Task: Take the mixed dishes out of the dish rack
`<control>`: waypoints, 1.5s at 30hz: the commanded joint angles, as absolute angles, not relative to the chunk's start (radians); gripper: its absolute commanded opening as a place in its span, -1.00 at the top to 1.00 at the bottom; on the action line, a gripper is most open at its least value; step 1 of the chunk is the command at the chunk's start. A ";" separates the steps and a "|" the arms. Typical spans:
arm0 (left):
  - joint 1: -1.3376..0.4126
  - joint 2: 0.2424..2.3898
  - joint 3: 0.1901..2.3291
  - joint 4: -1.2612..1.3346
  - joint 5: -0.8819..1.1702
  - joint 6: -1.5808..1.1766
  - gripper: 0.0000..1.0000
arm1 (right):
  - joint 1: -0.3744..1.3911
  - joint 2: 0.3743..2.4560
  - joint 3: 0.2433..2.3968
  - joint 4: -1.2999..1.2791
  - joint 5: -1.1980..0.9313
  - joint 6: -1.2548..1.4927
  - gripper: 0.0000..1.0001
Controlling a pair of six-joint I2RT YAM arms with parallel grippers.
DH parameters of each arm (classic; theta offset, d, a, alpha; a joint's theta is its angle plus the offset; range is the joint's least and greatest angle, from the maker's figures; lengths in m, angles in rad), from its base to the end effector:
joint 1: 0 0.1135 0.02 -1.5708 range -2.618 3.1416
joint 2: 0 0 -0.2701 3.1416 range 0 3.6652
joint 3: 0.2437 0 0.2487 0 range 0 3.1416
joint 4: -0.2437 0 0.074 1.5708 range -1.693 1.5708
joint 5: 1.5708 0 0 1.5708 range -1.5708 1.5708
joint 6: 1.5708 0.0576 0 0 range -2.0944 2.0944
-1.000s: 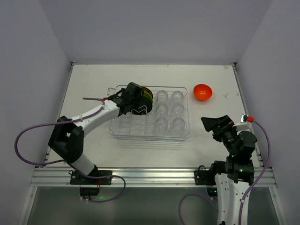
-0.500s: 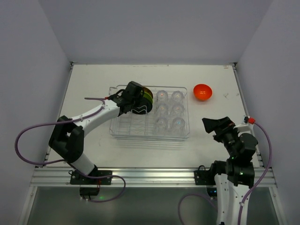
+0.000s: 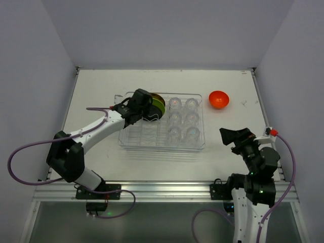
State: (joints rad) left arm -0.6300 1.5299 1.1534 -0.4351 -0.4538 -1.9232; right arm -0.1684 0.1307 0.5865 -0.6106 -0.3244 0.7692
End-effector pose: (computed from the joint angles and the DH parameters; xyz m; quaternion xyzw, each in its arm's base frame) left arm 0.2913 -0.1811 0.2592 -0.6118 0.6721 -0.2850 0.3047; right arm 0.0717 0.0064 0.2890 0.2450 0.7163 0.3071 0.5767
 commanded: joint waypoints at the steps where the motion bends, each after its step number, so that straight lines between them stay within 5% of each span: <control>1: -0.643 1.491 1.134 -0.416 -0.512 -1.965 1.00 | -0.169 0.141 0.615 -0.603 -0.310 0.747 -0.98; 37: -0.815 1.232 1.006 -0.209 -0.836 -1.796 1.00 | -0.169 0.195 0.612 -0.588 -0.304 0.692 -0.98; 45: -0.845 1.160 1.044 -0.202 -0.896 -1.449 1.00 | -0.169 0.236 0.644 -0.586 -0.342 0.675 -0.98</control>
State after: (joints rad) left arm -0.8337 1.2144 1.0031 -0.2462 -0.7811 -1.6653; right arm -0.1684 0.2073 0.5945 -0.6140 -0.3248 0.7052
